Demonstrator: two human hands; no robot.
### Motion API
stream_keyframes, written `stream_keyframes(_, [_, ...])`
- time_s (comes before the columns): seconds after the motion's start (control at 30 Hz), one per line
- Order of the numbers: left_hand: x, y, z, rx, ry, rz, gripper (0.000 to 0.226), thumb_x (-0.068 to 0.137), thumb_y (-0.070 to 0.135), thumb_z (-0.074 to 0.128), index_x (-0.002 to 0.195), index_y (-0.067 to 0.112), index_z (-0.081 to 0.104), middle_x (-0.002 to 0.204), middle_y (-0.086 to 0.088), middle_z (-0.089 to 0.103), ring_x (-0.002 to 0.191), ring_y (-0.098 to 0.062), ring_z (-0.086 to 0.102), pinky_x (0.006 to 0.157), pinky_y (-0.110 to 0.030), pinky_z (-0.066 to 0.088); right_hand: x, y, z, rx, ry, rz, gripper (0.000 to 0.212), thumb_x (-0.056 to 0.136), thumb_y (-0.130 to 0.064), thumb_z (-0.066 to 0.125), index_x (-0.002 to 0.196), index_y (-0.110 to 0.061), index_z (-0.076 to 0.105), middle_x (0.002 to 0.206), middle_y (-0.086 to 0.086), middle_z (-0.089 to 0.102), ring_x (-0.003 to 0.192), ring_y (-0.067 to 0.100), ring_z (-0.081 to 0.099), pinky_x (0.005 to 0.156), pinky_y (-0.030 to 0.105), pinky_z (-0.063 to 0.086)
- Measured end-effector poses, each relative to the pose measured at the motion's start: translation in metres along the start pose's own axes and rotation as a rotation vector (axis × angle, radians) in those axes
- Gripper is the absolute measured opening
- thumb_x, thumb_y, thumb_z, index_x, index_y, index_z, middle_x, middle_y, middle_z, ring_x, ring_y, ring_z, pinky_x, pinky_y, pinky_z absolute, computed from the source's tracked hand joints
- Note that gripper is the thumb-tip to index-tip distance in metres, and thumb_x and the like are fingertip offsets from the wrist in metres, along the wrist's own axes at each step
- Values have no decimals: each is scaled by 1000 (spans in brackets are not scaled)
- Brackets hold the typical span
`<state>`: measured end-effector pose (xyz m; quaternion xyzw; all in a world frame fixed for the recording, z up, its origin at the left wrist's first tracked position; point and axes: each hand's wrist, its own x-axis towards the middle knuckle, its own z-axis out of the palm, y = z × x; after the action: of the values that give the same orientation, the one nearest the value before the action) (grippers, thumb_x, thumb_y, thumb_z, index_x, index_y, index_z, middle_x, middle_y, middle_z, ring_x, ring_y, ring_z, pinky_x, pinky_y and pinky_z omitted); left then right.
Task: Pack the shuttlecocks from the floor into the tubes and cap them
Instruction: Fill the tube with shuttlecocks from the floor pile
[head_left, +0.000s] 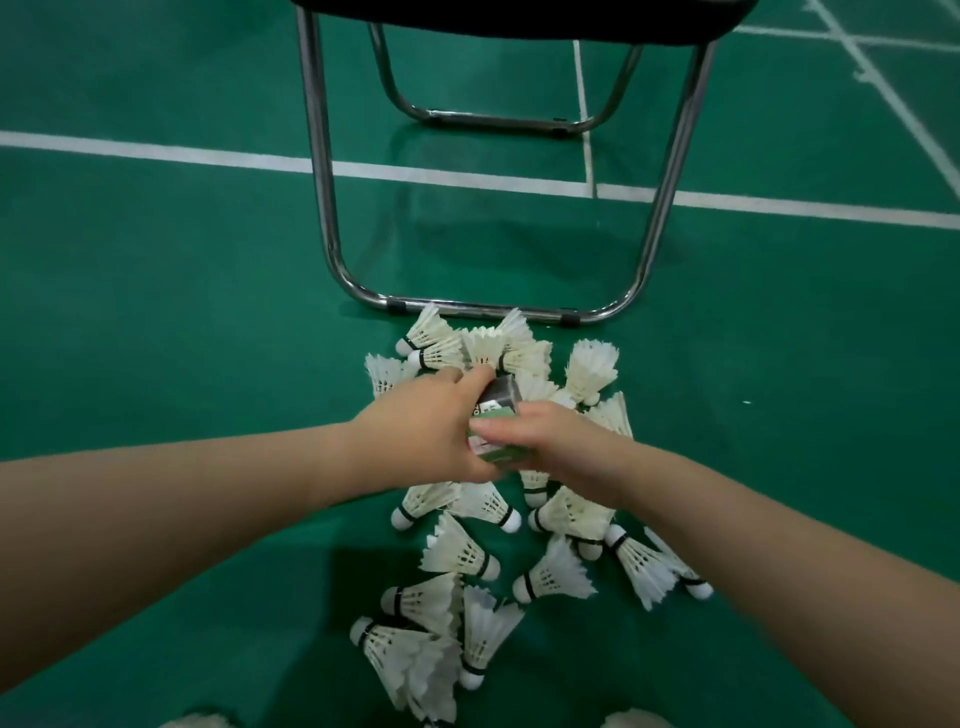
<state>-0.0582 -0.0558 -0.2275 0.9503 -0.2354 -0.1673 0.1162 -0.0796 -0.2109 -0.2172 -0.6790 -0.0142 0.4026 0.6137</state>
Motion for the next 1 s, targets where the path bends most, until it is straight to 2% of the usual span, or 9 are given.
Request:
stream_keyframes(0.1, [14,0,3,-106,25,-88,83,65,63,70,129,23,35,110,0,59,79,-14,60,71,-35,56,7,11,-30,-15,520,-99,22,95,-28,47,93,-16,65,84,-1,67,78,13,62,73,24,50])
stream_keyframes(0.2, [18,-9,5,-154,18,-164,84,67,60,72,131,21,34,98,2,62,63,-9,60,57,-32,56,10,38,-80,-487,892,67,23,93,-29,45,107,-18,60,102,0,64,85,18,56,68,29,44])
stream_keyframes(0.3, [16,-23,11,-133,3,-181,86,66,61,72,131,20,34,105,0,62,70,-10,61,65,-34,56,13,68,-98,-768,746,395,38,94,-38,42,125,-17,46,104,2,57,87,20,52,69,30,40])
stream_keyframes(0.43, [17,-34,18,-90,-21,-168,87,66,64,71,131,20,33,117,-3,58,84,-15,60,77,-36,55,28,83,-75,-763,459,573,65,90,-57,42,138,-14,33,127,10,52,102,26,52,78,32,45])
stream_keyframes(0.6, [17,-31,17,-90,-7,-161,87,66,65,69,130,20,34,111,-2,60,82,-14,59,75,-36,55,44,75,-56,-498,372,432,56,90,-24,57,141,-17,35,131,11,50,97,23,54,69,27,47])
stream_keyframes(0.7, [16,-31,13,-119,10,-171,87,67,65,69,132,19,34,94,2,59,68,-9,57,64,-34,55,46,69,-53,-329,417,278,43,91,-10,51,131,-27,51,132,5,52,116,38,53,96,43,47])
stream_keyframes(0.77, [14,-34,11,-121,13,-172,90,66,67,67,134,18,33,99,1,59,67,-7,56,64,-33,55,44,62,-51,-214,477,175,36,91,-5,49,120,-24,60,127,1,57,117,36,52,101,45,44])
stream_keyframes(0.9, [9,-42,10,-99,13,-206,88,66,67,66,132,18,34,107,-1,58,73,-10,57,68,-35,55,38,47,-52,-129,606,16,22,87,-8,59,99,-25,67,106,-1,68,98,31,63,95,39,50])
stream_keyframes(1.0, [7,-43,11,-84,6,-211,87,66,68,66,130,18,35,110,-2,59,74,-11,57,69,-36,54,31,37,-50,-62,642,-58,22,85,-4,59,84,-25,68,86,-1,70,84,14,66,95,36,50])
